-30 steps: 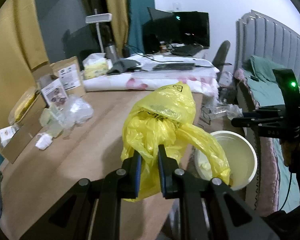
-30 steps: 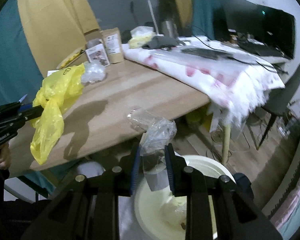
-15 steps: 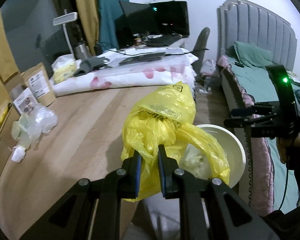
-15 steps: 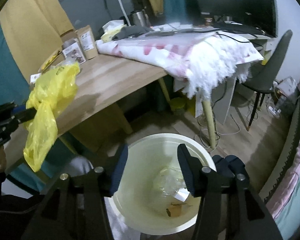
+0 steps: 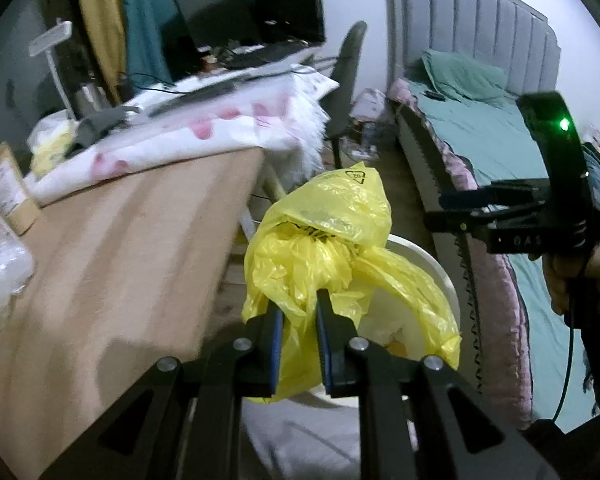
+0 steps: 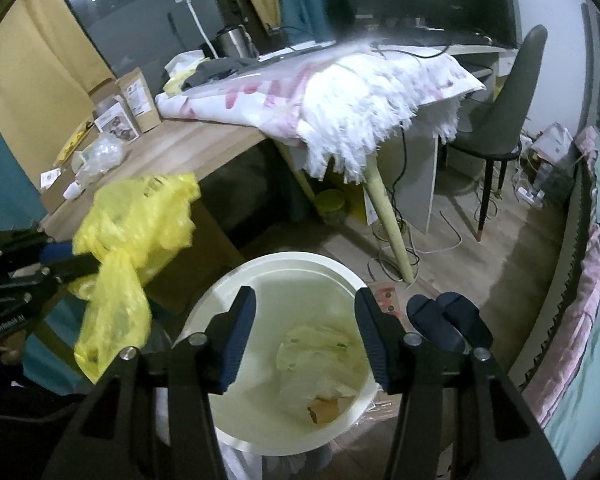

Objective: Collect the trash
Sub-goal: 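Carry both held items over the cream bucket and open both grippers, then move both open grippers back toward the table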

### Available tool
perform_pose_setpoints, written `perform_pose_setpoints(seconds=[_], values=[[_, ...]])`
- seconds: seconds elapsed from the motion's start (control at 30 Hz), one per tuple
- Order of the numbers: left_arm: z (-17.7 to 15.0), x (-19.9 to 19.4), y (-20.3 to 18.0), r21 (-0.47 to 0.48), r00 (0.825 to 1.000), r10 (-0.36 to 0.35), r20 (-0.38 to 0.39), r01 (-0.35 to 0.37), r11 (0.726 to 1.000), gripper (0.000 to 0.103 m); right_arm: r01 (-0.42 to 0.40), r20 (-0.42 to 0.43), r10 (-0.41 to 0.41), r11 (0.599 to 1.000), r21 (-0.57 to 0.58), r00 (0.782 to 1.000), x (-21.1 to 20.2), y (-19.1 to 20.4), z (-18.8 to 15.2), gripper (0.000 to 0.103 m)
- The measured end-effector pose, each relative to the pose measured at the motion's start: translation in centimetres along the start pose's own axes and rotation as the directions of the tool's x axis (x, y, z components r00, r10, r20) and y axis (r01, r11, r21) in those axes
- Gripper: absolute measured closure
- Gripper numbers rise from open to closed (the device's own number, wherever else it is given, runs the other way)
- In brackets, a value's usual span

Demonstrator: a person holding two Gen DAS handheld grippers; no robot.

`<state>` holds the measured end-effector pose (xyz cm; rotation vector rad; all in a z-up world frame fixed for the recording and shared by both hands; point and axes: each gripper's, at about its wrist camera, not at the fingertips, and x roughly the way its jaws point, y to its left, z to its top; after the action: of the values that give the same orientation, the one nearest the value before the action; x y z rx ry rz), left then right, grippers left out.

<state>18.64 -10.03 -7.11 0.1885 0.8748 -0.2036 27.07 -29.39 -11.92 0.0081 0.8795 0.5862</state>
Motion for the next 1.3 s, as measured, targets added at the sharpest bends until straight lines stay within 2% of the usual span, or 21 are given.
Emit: perform_pose_setpoints(seconds=[0.17, 0.23, 0.33, 0.4, 0.43, 0.53, 0.73, 1.3], values=[[0.7, 2.6, -1.6, 0.027, 0.997, -0.046, -0.054, 0.047, 0.999, 0.089, 0.023, 0.013, -0.024, 0.999, 0.028, 1.000, -0.5, -1.5, 0.1, 0.054], [0.9, 3.9, -2.0, 0.034, 0.994, -0.056, -0.097, 0.059, 0.998, 0.085, 0.032, 0.015, -0.033, 0.999, 0.037, 0.999, -0.6, -1.9, 0.1, 0.054], [0.7, 5.1, -2.6, 0.033, 0.987, -0.068, -0.145, 0.073, 0.997, 0.072, 0.043, 0.008, -0.044, 0.998, 0.045, 0.999, -0.5, -2.1, 0.0, 0.054], [0.4, 5.4, -2.8, 0.038, 0.982, -0.087, -0.170, 0.095, 0.995, 0.047, 0.046, 0.005, -0.046, 0.998, 0.048, 0.999, -0.5, -2.2, 0.0, 0.054], [0.2, 5.6, -2.9, 0.040, 0.979, -0.093, -0.180, 0.102, 0.994, 0.043, 0.047, 0.004, -0.047, 0.998, 0.047, 0.999, -0.4, -2.1, 0.0, 0.054], [-0.1, 5.5, -2.6, 0.036, 0.978, -0.089, -0.189, 0.097, 0.995, 0.042, 0.045, 0.001, -0.045, 0.998, 0.042, 0.999, -0.2, -1.8, 0.2, 0.054], [-0.6, 3.7, -1.0, 0.001, 0.986, -0.062, -0.153, 0.063, 0.998, 0.042, 0.024, -0.003, -0.024, 1.000, 0.004, 1.000, 0.3, 0.2, 0.8, 0.054], [-2.8, -1.7, 6.0, -0.132, 0.998, 0.030, -0.048, -0.037, 0.991, 0.042, -0.037, 0.004, 0.038, 0.989, -0.146, 0.999, 0.7, 8.8, 4.0, 0.054]])
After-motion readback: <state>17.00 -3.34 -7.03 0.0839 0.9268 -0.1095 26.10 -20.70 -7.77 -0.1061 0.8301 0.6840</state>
